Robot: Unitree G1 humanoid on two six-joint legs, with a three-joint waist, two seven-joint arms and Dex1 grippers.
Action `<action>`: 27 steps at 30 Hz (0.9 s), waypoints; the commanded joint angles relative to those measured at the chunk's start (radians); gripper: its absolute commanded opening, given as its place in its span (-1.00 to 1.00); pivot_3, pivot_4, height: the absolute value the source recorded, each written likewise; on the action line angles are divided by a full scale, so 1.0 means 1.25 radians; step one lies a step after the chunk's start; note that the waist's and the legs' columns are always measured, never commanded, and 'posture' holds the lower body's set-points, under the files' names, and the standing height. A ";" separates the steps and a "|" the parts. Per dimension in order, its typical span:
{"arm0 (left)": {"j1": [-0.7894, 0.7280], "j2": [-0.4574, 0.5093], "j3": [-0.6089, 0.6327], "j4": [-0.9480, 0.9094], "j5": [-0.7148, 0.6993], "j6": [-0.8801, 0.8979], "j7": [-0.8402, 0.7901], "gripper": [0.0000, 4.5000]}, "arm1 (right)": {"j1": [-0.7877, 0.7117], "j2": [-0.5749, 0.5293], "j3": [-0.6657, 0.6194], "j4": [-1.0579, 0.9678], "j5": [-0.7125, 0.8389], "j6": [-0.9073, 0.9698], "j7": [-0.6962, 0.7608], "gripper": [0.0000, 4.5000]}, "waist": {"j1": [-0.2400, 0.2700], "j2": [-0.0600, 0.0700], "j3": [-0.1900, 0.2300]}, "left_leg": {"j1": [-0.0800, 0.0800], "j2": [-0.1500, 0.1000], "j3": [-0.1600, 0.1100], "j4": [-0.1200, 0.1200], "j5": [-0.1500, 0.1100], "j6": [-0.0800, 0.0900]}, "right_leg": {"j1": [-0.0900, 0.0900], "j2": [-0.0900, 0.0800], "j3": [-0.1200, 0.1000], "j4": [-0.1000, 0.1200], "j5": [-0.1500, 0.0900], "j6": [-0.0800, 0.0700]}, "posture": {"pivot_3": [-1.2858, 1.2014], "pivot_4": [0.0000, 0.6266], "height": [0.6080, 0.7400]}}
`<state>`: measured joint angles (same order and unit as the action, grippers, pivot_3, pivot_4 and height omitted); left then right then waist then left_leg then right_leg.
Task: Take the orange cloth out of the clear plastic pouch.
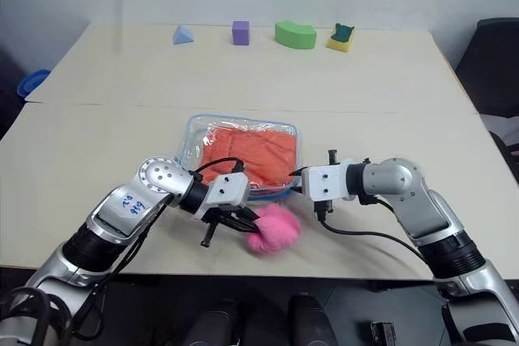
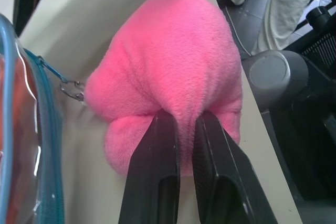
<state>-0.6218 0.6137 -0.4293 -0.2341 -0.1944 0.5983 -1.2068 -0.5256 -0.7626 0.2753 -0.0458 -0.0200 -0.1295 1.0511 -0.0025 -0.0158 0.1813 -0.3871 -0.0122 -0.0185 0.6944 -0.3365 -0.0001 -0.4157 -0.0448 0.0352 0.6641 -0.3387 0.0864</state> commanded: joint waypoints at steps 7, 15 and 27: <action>0.067 0.051 0.128 -0.088 -0.068 0.067 0.053 -0.84 | -0.005 -0.008 -0.020 0.013 -0.017 -0.046 0.012 -0.98 | 0.000 0.000 0.000 | 0.000 0.000 0.000 0.000 0.000 0.000 | 0.000 0.000 0.000 0.000 0.000 0.000 | 0.03 -0.52 1.00; 0.296 0.202 0.371 -0.172 -0.130 0.099 0.090 -0.84 | -0.022 -0.069 -0.069 0.066 0.004 -0.125 0.036 -0.98 | -0.002 0.000 0.000 | 0.000 0.000 0.000 -0.001 0.000 0.000 | 0.000 0.000 0.000 -0.001 0.000 0.000 | 0.03 -0.52 1.00; 0.508 0.287 0.661 -0.071 -0.155 0.055 0.127 -0.84 | 0.056 -0.132 -0.116 0.049 0.049 -0.186 0.059 -0.98 | -0.002 0.001 0.001 | 0.002 0.000 0.000 -0.004 0.000 0.001 | 0.001 -0.002 -0.001 -0.003 0.000 0.000 | 0.03 -0.52 1.00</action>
<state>0.0094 0.9648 0.3771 -0.3326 -0.3894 0.6877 -1.0599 -0.4520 -0.9146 0.1751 0.0385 0.0272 -0.3632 1.1335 -0.0047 -0.0147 0.1820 -0.3849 -0.0120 -0.0188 0.6897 -0.3370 0.0006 -0.4140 -0.0470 0.0344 0.6604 -0.3388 0.0862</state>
